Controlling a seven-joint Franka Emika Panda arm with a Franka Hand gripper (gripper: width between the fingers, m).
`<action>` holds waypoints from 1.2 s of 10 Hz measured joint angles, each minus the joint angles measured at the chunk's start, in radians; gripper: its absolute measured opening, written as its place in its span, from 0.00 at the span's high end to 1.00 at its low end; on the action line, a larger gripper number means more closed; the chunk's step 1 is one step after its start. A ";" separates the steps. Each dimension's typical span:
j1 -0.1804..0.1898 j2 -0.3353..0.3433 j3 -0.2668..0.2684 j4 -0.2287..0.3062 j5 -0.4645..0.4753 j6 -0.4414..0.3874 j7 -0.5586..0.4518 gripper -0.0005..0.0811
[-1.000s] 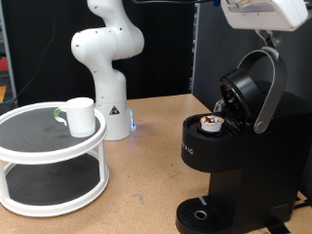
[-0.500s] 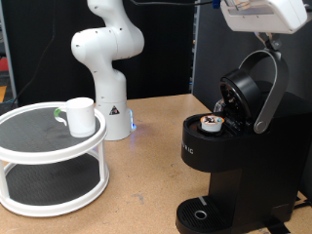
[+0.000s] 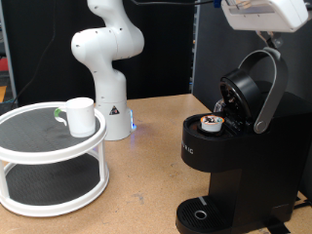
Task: Make a cup of coffee with the keurig machine
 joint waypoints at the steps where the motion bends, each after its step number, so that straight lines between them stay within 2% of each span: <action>1: 0.000 -0.003 0.000 0.005 0.009 -0.001 0.000 0.99; 8: 0.001 0.000 0.015 -0.014 -0.036 0.000 0.006 0.99; 12: 0.000 0.000 0.013 -0.017 -0.027 0.007 0.006 0.99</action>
